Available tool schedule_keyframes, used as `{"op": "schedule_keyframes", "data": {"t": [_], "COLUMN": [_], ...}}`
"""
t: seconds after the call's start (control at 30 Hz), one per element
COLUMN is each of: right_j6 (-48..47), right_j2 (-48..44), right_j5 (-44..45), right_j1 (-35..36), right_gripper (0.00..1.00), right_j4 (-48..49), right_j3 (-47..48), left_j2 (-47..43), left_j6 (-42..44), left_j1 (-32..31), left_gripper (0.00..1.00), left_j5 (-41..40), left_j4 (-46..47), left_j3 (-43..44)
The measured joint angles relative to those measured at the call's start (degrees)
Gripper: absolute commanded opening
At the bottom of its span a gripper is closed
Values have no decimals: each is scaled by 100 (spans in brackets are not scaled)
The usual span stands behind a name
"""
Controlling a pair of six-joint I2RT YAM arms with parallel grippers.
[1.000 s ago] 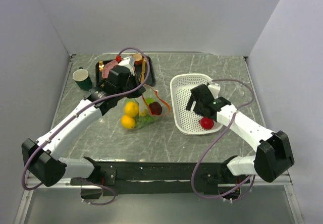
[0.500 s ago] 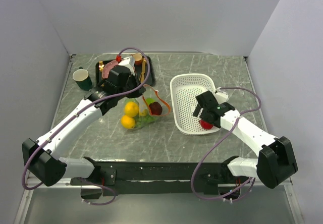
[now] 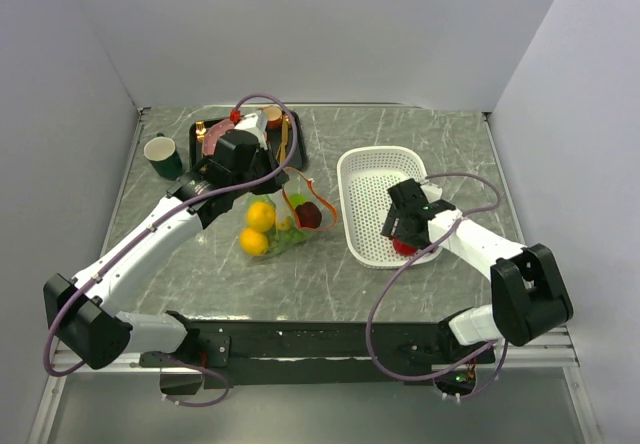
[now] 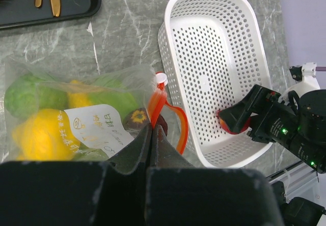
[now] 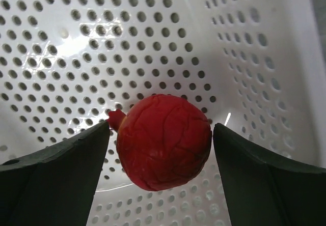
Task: Place the food in the zip-top bag and seal the zipper
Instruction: Pick up the fake fruit from the bin.
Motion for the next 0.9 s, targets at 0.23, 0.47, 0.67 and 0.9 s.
{"op": "schedule_keyframes", "data": {"t": [0.23,0.47,0.67,0.9], "right_j6": [-160,-472,-804,-1040], "right_j2": [44,433,879,1309], "right_j5": [-337,-597,-761,-828], "right_j1": [-4,-20,-35,-37], "right_gripper": [71,67,73,78], "right_j4": [374,448,610,555], "right_j3": [20,798,1611,1821], "left_j2": [70,201,197,155], "left_j6": [0,-7,-22,-17], "left_j1": [0,0,0,0], "left_gripper": [1,1,1,1], "left_j5": [2,138,190,76], "left_j4": [37,61,72,44], "left_j3": [0,0,0,0]}}
